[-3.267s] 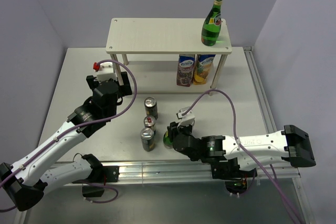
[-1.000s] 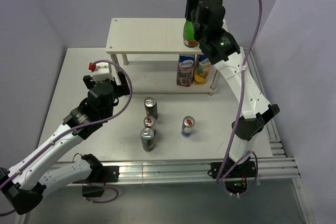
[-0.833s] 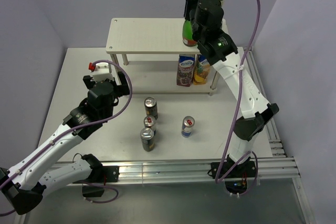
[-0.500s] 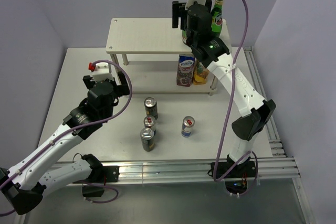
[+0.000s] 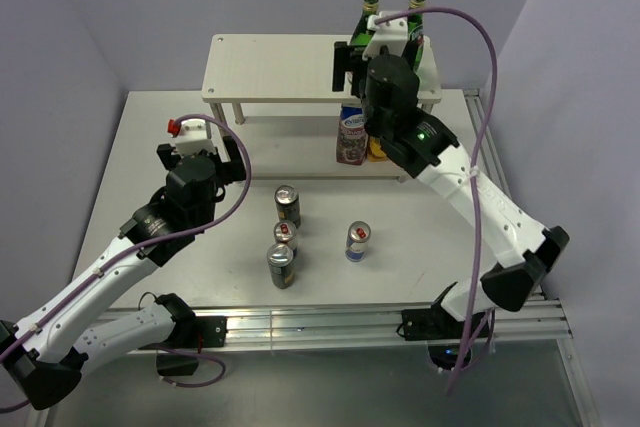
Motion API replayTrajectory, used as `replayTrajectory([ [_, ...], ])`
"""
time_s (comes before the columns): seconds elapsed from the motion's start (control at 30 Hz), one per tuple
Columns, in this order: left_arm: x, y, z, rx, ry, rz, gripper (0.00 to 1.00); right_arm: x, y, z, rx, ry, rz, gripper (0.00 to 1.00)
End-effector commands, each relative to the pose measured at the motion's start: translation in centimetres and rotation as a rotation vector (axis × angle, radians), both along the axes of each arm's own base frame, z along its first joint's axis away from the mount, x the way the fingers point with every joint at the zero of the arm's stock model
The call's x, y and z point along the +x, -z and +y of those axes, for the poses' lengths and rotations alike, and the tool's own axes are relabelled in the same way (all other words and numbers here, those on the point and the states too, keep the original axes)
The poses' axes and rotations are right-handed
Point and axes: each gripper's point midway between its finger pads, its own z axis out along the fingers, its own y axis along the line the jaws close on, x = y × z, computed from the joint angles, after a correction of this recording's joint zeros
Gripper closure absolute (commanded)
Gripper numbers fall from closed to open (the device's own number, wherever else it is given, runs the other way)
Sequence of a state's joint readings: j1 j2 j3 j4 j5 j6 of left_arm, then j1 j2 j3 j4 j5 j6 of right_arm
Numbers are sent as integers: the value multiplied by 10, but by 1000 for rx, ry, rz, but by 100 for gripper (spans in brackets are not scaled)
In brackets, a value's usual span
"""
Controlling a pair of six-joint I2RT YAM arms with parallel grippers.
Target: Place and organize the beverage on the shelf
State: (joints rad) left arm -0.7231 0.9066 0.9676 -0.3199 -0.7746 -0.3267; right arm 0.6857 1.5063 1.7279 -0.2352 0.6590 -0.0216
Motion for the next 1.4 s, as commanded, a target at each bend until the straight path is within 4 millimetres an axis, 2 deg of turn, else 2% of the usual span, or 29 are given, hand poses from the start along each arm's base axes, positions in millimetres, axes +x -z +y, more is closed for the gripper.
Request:
replayTrajectory([
  [0.0,-1,-19,4,-33,-13,-46,2,-27,-20,-14,113,45,-65,2],
  [0.03,-1,-19,5,-32,-15,-47,2,-40,-24,-13,130,29,-74,2],
  [0.07,-1,-19,5,-32,-18,-47,2,-44,-10,-17,112,56,-51,2],
  [0.13,-1,-19,6,-33,-18,-49,2,-61,-5,-22,134,62,-47,2],
  [0.17,-1,-18,5,-31,-18,-46,2,-69,12,-18,124,51,-17,2],
  [0.2,-1,-18,6,-29,-21,-45,2,-83,14,-27,164,61,-11,2],
  [0.23,-1,-18,6,-29,-20,-46,2,-90,39,-27,145,60,29,2],
  [0.27,0,-17,6,-28,-21,-44,2,-102,50,-22,156,34,49,2],
  [0.3,-1,-18,6,-29,-21,-45,2,-118,51,-30,239,30,45,2],
  [0.33,-1,-18,6,-27,-18,-44,2,-127,89,-29,205,20,104,2],
  [0.37,0,-17,5,-28,-16,-42,2,-137,103,-27,221,-2,126,2],
  [0.4,0,-18,5,-29,-16,-44,2,-155,115,-21,289,-54,158,2],
  [0.43,0,-18,4,-31,-12,-44,2,-163,145,-19,269,-65,208,2],
  [0.5,0,-18,3,-32,-4,-43,2,-181,168,-10,324,-93,264,2],
  [0.53,0,-17,1,-31,0,-40,2,-188,191,-13,277,-84,314,2],
  [0.57,0,-18,2,-33,0,-40,2,-192,201,-11,309,-73,342,2],
  [0.6,0,-17,3,-30,-3,-37,2,-200,216,-12,271,-67,378,2],
  [0.73,1,-16,2,-29,-2,-35,2,-214,255,-13,256,-37,455,2],
  [0.83,2,-13,0,-23,6,-24,1,-221,276,-16,267,-9,497,2],
  [1.03,6,-5,-9,-9,35,4,1,-224,305,-15,240,30,553,1],
  [1.17,7,-4,-10,-5,39,8,1,-223,323,-3,205,14,577,1],
  [1.37,8,-1,-11,2,37,16,1,-218,339,7,168,24,581,1],
])
